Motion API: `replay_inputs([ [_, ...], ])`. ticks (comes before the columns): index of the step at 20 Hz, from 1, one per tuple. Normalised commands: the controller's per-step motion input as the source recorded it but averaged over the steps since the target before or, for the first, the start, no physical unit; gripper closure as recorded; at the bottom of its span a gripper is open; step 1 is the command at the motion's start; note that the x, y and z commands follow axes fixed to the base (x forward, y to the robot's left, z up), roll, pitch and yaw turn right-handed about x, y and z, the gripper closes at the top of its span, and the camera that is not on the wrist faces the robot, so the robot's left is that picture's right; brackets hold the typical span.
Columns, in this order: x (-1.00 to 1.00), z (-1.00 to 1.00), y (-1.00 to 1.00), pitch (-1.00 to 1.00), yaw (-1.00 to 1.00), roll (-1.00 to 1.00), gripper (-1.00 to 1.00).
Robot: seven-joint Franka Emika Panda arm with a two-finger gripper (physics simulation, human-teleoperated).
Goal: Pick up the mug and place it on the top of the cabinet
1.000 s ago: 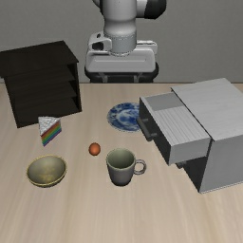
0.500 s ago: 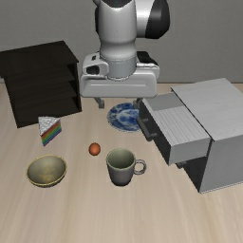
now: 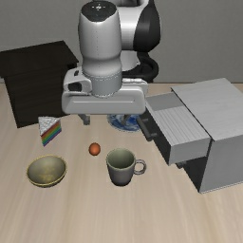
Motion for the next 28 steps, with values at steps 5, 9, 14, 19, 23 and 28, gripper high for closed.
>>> replay_inputs([
  [5, 0.0, -1.0, 0.0, 0.0, 0.0, 0.0, -1.0],
  [9, 0.0, -1.0, 0.0, 0.0, 0.0, 0.0, -1.0],
  [14, 0.0, -1.0, 0.0, 0.0, 0.0, 0.0, -1.0],
  [19, -0.6, -0.4, 0.0, 0.0, 0.0, 0.0, -1.0],
  [23, 0.0, -0.75, 0.0, 0.0, 0.0, 0.0, 1.0],
  [28, 0.0, 0.0, 0.0, 0.0, 0.0, 0.0, 1.0],
])
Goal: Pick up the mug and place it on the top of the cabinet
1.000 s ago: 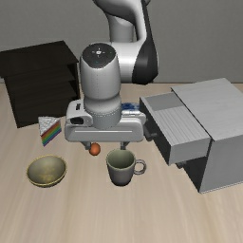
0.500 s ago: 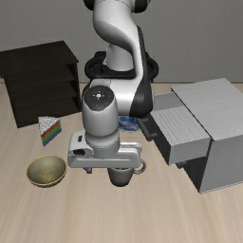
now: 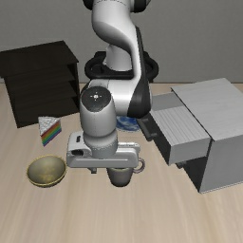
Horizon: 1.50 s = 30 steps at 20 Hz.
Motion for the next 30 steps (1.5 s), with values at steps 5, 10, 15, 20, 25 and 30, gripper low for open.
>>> replay_inputs([
  [5, 0.0, 0.4, 0.0, 0.0, 0.0, 0.0, 1.0],
  [10, 0.0, 1.0, 0.0, 0.0, 0.0, 0.0, 1.0],
  [15, 0.0, 1.0, 0.0, 0.0, 0.0, 0.0, 1.0],
  [20, 0.0, 1.0, 0.0, 0.0, 0.0, 0.0, 1.0],
  [25, 0.0, 1.0, 0.0, 0.0, 0.0, 0.0, 1.0],
  [30, 0.0, 1.0, 0.0, 0.0, 0.0, 0.0, 1.0],
])
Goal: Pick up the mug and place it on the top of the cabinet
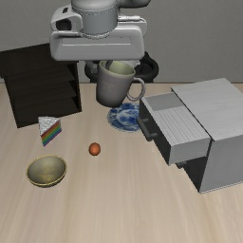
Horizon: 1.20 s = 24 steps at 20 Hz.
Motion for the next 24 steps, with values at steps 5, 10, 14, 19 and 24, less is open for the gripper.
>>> replay_inputs([
  [5, 0.0, 0.2, 0.8, 0.0, 0.0, 0.0, 1.0],
  [10, 0.0, 0.0, 1.0, 0.0, 0.0, 0.0, 1.0],
  [14, 0.0, 0.0, 1.0, 0.0, 0.0, 0.0, 1.0],
  [19, 0.0, 0.0, 1.0, 0.0, 0.0, 0.0, 1.0],
  [24, -0.6, 0.0, 0.4, 0.0, 0.0, 0.0, 1.0],
])
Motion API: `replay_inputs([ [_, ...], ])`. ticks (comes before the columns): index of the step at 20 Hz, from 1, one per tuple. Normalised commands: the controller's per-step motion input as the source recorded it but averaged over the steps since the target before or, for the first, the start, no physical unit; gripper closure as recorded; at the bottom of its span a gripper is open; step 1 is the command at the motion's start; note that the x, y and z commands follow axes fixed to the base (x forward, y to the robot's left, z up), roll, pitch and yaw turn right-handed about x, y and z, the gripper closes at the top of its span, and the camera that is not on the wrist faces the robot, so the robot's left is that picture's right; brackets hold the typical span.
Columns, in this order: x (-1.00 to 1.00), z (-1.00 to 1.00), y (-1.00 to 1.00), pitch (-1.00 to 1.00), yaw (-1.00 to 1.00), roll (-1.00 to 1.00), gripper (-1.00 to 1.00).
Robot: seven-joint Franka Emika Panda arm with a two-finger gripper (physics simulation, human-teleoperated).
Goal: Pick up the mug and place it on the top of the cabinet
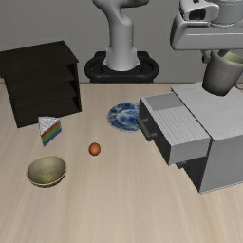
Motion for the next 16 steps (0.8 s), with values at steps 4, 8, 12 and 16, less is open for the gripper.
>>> replay_inputs([
  [4, -0.5, -0.25, 0.25, 0.0, 0.0, 0.0, 1.0],
  [8, 0.0, -0.75, 0.0, 0.0, 0.0, 0.0, -1.0],
  [12, 0.0, 0.0, 0.0, 0.0, 0.0, 0.0, -1.0],
  [16, 0.0, 0.0, 0.0, 0.0, 0.0, 0.0, -1.0],
])
